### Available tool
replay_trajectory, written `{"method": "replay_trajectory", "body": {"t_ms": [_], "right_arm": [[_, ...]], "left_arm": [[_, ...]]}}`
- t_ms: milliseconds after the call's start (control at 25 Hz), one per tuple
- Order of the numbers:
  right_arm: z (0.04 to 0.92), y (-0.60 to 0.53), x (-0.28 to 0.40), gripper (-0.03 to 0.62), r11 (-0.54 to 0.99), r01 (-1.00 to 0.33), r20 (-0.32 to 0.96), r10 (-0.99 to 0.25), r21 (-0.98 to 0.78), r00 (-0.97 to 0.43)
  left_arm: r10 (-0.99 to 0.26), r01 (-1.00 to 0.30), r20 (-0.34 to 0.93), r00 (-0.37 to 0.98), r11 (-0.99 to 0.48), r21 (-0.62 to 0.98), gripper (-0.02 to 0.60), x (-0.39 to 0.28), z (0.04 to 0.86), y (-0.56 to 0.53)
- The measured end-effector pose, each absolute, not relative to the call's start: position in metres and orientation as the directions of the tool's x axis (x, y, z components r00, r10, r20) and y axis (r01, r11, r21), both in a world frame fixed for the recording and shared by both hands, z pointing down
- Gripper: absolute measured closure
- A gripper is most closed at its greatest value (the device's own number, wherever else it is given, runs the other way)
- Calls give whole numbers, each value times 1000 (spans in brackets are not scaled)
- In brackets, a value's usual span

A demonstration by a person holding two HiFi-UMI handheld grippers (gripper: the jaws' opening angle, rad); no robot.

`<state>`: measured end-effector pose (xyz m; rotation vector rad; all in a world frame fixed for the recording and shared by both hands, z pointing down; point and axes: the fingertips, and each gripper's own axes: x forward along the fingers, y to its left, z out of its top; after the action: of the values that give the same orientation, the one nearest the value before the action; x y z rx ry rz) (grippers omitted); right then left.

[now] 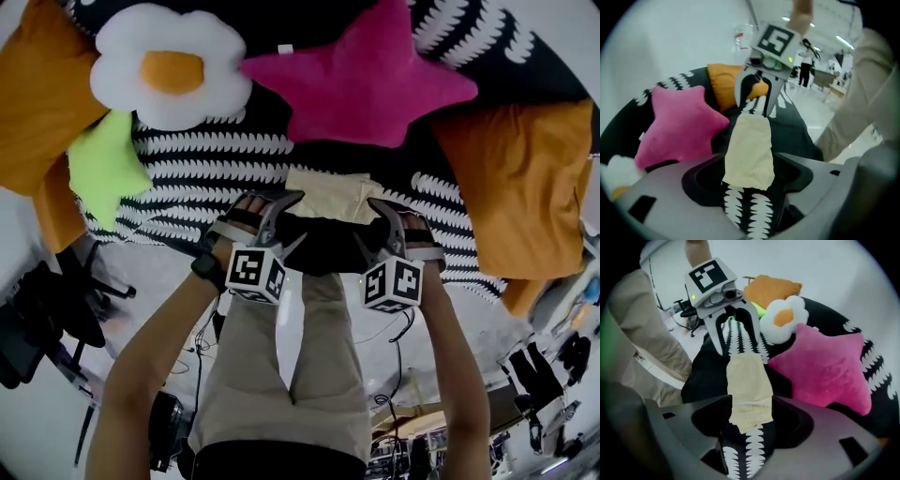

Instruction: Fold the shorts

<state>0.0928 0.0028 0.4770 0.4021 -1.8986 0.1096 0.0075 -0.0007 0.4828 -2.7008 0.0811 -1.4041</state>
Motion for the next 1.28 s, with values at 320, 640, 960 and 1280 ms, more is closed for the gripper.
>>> {"method": "replay_trajectory", "body": {"t_ms": [320,640,960,1280], "right_arm": [[577,8,87,290,997,-74,974,-4,-13,-226],[586,8,82,286,989,-140,997,36,-45,-69],[402,-3,104,273,859,-495,887,-323,129,-330],[139,24,164,278,619,-774,730,-588,130,-348]], "left_arm": [[62,203,922,383,-979,-18,250,9,600,7],[47,144,952,302,-990,4,255,4,604,12],[-136,-107,924,357,-989,-104,204,-36,415,-4],[-440,-561,743,504,-821,-105,204,-44,130,6]]}}
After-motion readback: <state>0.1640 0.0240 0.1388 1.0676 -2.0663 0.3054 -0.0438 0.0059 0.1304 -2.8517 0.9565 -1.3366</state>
